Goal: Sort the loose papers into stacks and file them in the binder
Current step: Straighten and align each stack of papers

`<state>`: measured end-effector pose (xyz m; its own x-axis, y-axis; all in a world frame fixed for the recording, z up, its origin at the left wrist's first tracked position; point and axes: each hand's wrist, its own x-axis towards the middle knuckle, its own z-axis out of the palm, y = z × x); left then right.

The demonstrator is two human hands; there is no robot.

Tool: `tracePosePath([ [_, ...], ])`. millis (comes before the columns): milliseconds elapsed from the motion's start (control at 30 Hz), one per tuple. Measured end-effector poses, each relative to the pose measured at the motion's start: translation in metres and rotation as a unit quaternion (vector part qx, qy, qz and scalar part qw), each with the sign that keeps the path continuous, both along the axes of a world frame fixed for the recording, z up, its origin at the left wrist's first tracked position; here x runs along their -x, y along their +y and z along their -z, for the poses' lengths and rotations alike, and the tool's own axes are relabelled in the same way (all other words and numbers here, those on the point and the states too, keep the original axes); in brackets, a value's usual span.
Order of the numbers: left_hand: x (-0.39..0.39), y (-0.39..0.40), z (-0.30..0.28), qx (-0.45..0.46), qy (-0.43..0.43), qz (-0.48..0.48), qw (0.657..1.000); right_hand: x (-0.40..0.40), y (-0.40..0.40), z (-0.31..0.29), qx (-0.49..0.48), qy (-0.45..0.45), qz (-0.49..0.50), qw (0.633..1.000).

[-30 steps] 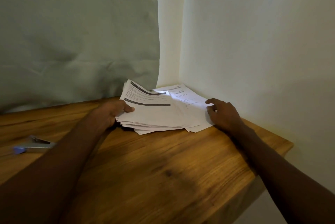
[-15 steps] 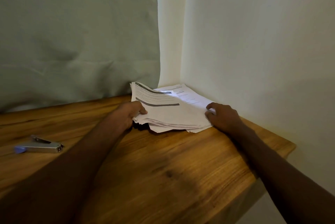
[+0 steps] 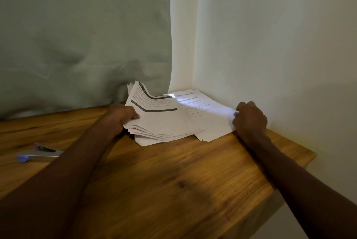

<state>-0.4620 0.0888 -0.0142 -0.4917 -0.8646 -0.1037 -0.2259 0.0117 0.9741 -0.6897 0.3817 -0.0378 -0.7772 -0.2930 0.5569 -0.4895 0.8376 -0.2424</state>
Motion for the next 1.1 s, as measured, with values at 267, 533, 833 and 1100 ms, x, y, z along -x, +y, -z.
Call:
tracePosePath([
  [267,-0.008,-0.002,0.000,-0.033,0.029,0.036,0.998,0.003,0.002,-0.001,0.147,0.020,-0.041,0.988],
  [533,-0.008,0.004,-0.003,-0.142,0.074,0.085,0.983,0.002,0.006,-0.004,0.343,0.000,-0.110,0.933],
  [833,0.031,0.071,-0.007,-0.179,0.149,0.153,0.960,-0.003,0.002,-0.010,0.423,-0.072,-0.253,0.867],
  [1100,0.032,0.076,0.002,-0.212,0.209,0.171,0.939,-0.002,0.001,-0.011,0.479,-0.332,-0.265,0.768],
])
